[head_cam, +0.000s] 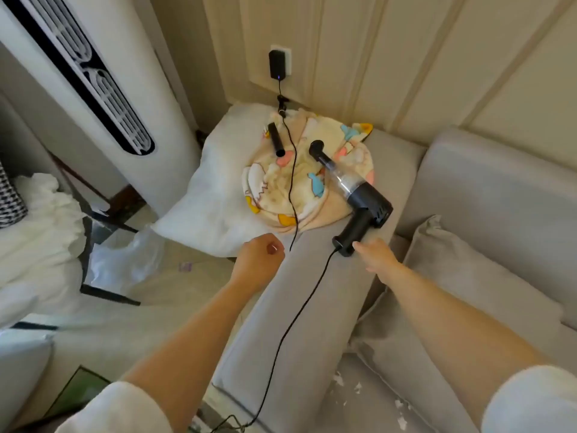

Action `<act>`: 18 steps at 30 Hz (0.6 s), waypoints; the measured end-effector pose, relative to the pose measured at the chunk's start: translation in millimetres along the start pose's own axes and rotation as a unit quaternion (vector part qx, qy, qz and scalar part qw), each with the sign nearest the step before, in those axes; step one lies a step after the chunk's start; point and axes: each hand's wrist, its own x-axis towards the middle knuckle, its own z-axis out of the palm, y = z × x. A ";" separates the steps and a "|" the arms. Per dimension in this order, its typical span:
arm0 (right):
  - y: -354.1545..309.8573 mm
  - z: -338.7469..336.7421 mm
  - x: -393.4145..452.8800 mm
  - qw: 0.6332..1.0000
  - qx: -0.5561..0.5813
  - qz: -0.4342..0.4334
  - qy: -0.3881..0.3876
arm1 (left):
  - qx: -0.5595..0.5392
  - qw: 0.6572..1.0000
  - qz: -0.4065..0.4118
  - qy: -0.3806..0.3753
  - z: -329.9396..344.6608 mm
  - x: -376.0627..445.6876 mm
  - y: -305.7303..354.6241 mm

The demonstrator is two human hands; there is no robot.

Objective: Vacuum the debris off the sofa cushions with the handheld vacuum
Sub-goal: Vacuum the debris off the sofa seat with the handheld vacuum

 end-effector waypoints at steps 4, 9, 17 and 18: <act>-20.1 14.5 28.5 0.989 0.141 0.018 0.028 | -0.009 1.000 -0.016 -0.004 6.4 20.9 -15.3; -30.0 25.5 53.4 0.955 0.282 0.051 0.077 | -0.007 1.000 0.001 -0.020 5.8 5.1 -48.4; -16.9 2.9 -41.8 0.907 0.415 0.013 -0.070 | 0.018 0.995 0.051 -0.089 10.6 -18.9 -22.7; -11.1 -4.6 -60.4 0.913 0.403 -0.006 -0.070 | 0.027 0.991 0.068 -0.114 16.6 -25.3 -12.9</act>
